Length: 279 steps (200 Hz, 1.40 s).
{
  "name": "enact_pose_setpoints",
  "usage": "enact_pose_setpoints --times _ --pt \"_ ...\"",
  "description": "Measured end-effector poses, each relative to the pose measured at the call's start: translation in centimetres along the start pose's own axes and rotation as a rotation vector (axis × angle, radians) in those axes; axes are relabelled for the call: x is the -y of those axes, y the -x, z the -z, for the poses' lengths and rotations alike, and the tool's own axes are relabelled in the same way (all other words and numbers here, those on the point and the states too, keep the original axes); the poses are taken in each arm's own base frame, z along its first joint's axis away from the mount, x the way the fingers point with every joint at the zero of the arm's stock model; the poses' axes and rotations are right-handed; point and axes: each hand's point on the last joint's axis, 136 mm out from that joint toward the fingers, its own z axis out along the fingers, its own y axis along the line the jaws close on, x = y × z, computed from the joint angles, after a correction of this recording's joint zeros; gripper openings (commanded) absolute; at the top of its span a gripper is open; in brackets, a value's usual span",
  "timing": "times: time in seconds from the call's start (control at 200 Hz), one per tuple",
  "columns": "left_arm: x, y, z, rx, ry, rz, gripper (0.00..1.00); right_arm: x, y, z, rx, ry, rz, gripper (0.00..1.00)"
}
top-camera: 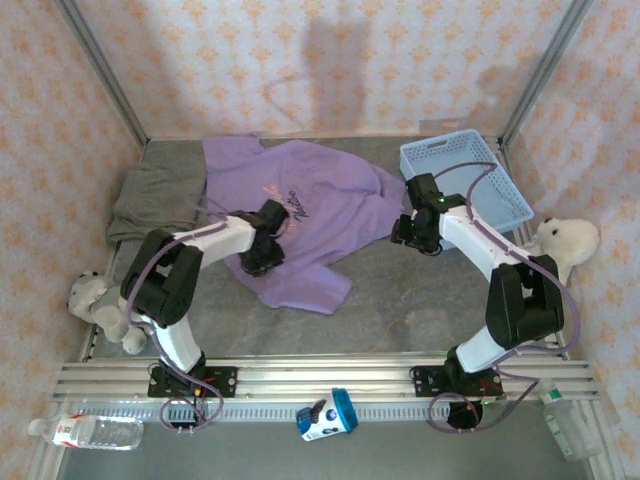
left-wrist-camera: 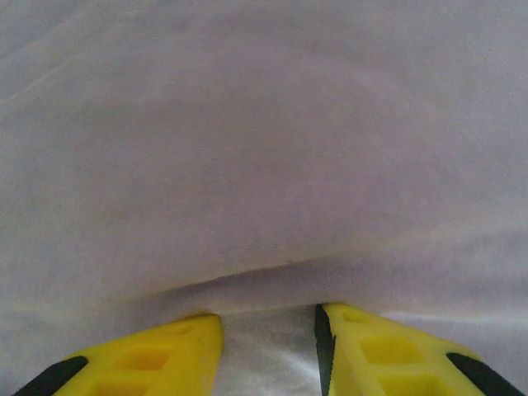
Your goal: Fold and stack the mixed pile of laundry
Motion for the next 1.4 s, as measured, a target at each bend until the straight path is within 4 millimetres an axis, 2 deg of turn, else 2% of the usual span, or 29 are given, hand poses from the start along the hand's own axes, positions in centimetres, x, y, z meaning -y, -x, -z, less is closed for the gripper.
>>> enact_pose_setpoints --times 0.08,0.16,0.265,0.44,0.635,0.67,0.731,0.816,0.876,0.946,1.086,1.161,1.236,1.336,1.396 --pt "-3.1 2.2 -0.1 0.012 0.059 0.041 0.39 -0.5 -0.3 -1.2 -0.027 0.029 -0.012 0.53" --pt "-4.4 3.1 0.1 0.016 0.093 0.038 0.4 -1.3 -0.7 -2.3 -0.055 0.063 -0.021 0.53" --pt "-4.4 3.1 0.6 0.014 0.106 0.002 0.43 -2.1 -1.2 -3.5 -0.081 0.073 -0.018 0.51" --pt "-3.4 4.4 1.8 0.051 0.095 -0.026 0.51 -2.9 -1.6 -5.0 -0.106 0.081 -0.044 0.51" --pt "-4.0 3.8 1.3 0.039 0.112 -0.034 0.6 -3.6 -1.1 -7.5 -0.13 0.09 -0.068 0.48" --pt "-4.4 3.4 0.9 0.028 0.124 -0.036 0.6 -3.6 -0.9 -7.6 -0.142 0.081 -0.073 0.44" --pt "-5.1 2.6 -0.1 0.001 0.15 -0.034 0.6 -3.8 -0.4 -7.6 -0.138 0.083 -0.071 0.26" --pt "-4.9 2.7 -0.4 0.006 0.145 -0.028 0.55 -3.3 0.1 -7.8 -0.144 0.049 -0.054 0.0" --pt "-4.8 2.7 -0.4 0.009 0.137 -0.023 0.53 -3.3 1.1 -7.8 -0.121 0.045 -0.042 0.0" --pt "-4.6 2.7 -0.5 0.013 0.134 -0.02 0.51 -3.8 2.9 -7.0 -0.071 0.047 0.008 0.0" --pt "-4.6 2.8 -0.4 0.014 0.133 -0.021 0.49 -5.1 6.3 -3.4 0.06 0.064 0.082 0.0" --pt "-4.6 2.8 -0.4 0.015 0.133 -0.021 0.49 -5.4 7.0 -1.9 0.102 0.068 0.103 0.0" --pt "-4.5 3.1 -0.2 0.022 0.135 -0.022 0.5 -5.5 6.2 0.5 0.124 0.028 0.178 0.0" --pt "-4.5 3.2 -0.1 0.027 0.139 -0.022 0.5 -7.3 5.1 4.7 0.19 0.07 0.252 0.26" --pt "-4.6 3.2 -0.1 0.029 0.144 -0.024 0.51 -7.8 4.8 5.9 0.215 0.089 0.271 0.4"
